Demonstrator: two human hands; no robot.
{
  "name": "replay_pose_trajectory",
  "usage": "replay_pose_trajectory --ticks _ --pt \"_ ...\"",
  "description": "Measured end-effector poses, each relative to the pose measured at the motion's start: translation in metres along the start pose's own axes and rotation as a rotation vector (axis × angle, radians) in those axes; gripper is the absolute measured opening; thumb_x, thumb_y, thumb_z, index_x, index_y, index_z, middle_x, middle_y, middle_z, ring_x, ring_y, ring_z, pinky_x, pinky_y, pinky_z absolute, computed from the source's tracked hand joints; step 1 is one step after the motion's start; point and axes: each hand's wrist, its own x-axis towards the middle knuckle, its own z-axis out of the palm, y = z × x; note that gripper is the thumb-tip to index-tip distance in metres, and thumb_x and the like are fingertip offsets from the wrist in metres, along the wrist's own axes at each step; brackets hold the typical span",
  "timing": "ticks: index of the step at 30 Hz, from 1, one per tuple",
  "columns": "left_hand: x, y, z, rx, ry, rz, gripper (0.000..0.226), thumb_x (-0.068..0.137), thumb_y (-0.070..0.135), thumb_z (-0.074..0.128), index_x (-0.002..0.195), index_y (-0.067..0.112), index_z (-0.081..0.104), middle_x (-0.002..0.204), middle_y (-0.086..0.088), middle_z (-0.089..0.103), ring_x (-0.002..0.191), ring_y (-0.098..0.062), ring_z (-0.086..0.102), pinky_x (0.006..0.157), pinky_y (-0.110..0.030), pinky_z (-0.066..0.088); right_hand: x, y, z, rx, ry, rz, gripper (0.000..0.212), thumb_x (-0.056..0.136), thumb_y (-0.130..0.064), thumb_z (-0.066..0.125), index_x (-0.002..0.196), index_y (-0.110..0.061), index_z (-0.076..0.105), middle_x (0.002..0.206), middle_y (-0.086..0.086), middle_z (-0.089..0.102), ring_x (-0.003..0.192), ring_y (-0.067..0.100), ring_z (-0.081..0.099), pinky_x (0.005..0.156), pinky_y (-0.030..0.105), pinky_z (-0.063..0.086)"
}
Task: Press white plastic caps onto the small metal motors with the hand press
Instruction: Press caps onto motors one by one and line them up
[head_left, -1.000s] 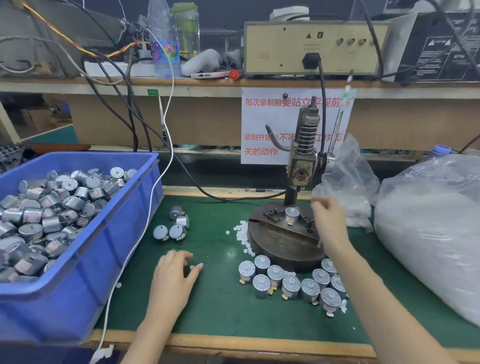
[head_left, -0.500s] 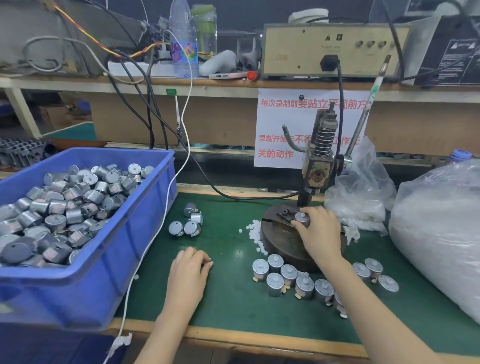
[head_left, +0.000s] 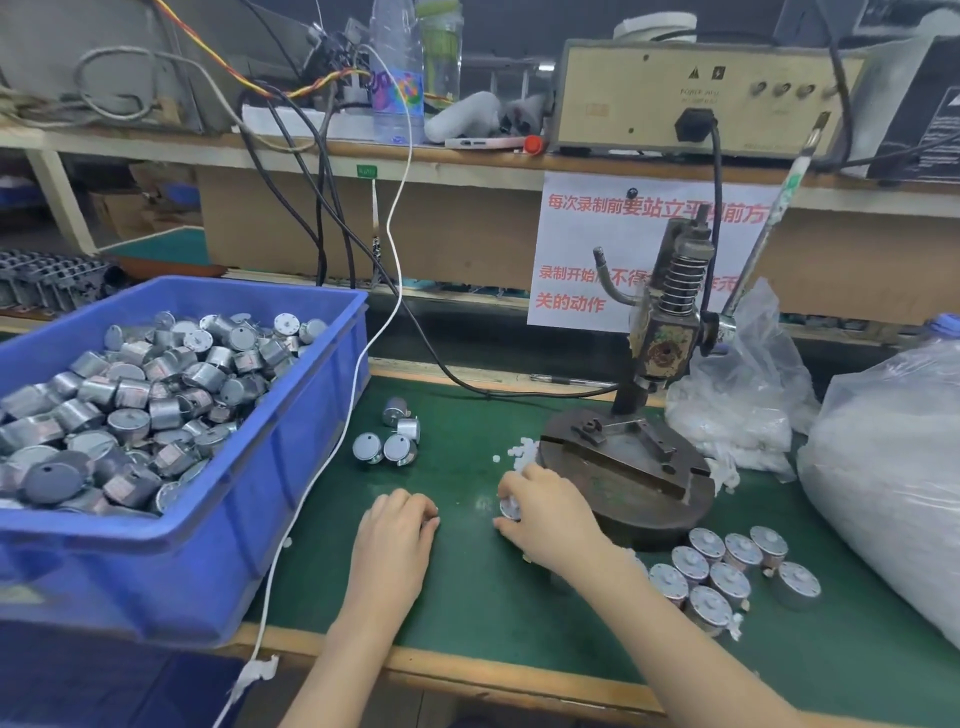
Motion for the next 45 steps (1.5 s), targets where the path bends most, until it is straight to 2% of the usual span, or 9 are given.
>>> replay_pose_trajectory --ticks 4,9,12,16,21,25,33,40,45 --pt "0.0 0.0 0.001 -0.042 0.008 -0.005 0.012 0.092 0.02 0.055 0.097 0.013 0.063 0.092 0.0 0.059 0.09 -0.02 0.05 0.082 -0.028 0.038 0.004 -0.003 -0.003 -0.246 -0.04 0.04 0.032 0.088 -0.027 0.055 0.116 -0.012 0.049 0.122 0.008 0.051 0.114 0.027 0.042 0.09 0.035 0.032" --pt "-0.001 0.0 0.0 -0.105 0.025 -0.024 0.012 0.092 0.018 0.054 0.098 0.013 0.062 0.091 0.0 0.061 0.089 -0.02 0.051 0.081 -0.029 0.039 0.017 -0.004 -0.014 -0.287 0.041 0.087 0.043 0.095 -0.043 0.042 0.119 -0.009 0.053 0.124 0.01 0.049 0.117 0.027 0.04 0.093 0.037 0.032" --pt "-0.001 0.0 -0.001 -0.139 0.032 -0.037 0.011 0.091 0.015 0.055 0.097 0.011 0.063 0.09 -0.002 0.061 0.088 -0.022 0.052 0.08 -0.031 0.04 0.032 -0.002 -0.016 -0.331 0.132 0.038 0.025 0.096 -0.023 0.043 0.114 -0.011 0.054 0.119 0.008 0.051 0.113 0.027 0.041 0.09 0.035 0.032" --pt "-0.001 0.0 -0.001 -0.168 0.036 -0.047 0.01 0.09 0.013 0.055 0.097 0.01 0.063 0.089 -0.002 0.061 0.087 -0.023 0.051 0.08 -0.031 0.039 0.052 0.002 -0.015 -0.379 0.013 -0.005 0.023 0.092 -0.015 0.051 0.114 -0.013 0.058 0.117 0.006 0.053 0.113 0.027 0.041 0.089 0.033 0.032" --pt "0.0 -0.002 0.001 -0.202 0.034 -0.053 0.009 0.089 0.013 0.057 0.094 0.013 0.064 0.086 0.002 0.06 0.085 -0.019 0.051 0.077 -0.028 0.039 0.064 -0.016 -0.01 -0.151 0.041 -0.047 0.035 0.096 -0.03 0.047 0.125 -0.013 0.053 0.124 0.008 0.053 0.116 0.028 0.043 0.094 0.037 0.035" --pt "0.005 -0.004 0.001 -0.252 0.004 -0.105 0.006 0.086 0.012 0.059 0.088 0.013 0.065 0.082 0.006 0.056 0.083 -0.019 0.052 0.076 -0.03 0.041 0.077 -0.051 0.0 0.037 0.026 -0.178 0.049 0.095 -0.026 0.049 0.141 -0.017 0.036 0.135 0.007 0.044 0.123 0.028 0.039 0.099 0.038 0.034" --pt "0.006 -0.005 0.001 -0.266 0.006 -0.152 0.009 0.085 0.016 0.062 0.077 0.011 0.062 0.071 0.013 0.04 0.079 -0.016 0.043 0.064 -0.022 0.027 0.098 -0.079 0.026 -0.147 0.003 -0.334 0.069 0.086 -0.012 0.056 0.146 -0.019 0.023 0.145 0.003 0.033 0.119 0.029 0.04 0.089 0.035 0.036" --pt "0.007 -0.004 -0.001 -0.315 0.023 -0.211 0.013 0.082 0.011 0.061 0.069 0.01 0.061 0.072 0.014 0.039 0.08 -0.014 0.041 0.064 -0.018 0.024 0.094 -0.077 0.034 -0.096 0.079 -0.222 0.043 0.094 -0.021 0.05 0.132 -0.009 0.037 0.128 0.011 0.039 0.108 0.03 0.049 0.076 0.037 0.043" --pt "0.006 -0.002 -0.004 -0.359 0.039 -0.267 0.014 0.08 0.007 0.057 0.066 0.008 0.058 0.071 0.008 0.044 0.077 -0.018 0.046 0.062 -0.019 0.027 0.085 -0.073 0.04 0.253 0.173 -0.114 0.031 0.089 -0.011 0.048 0.12 -0.009 0.048 0.118 0.011 0.045 0.099 0.028 0.049 0.075 0.03 0.037"
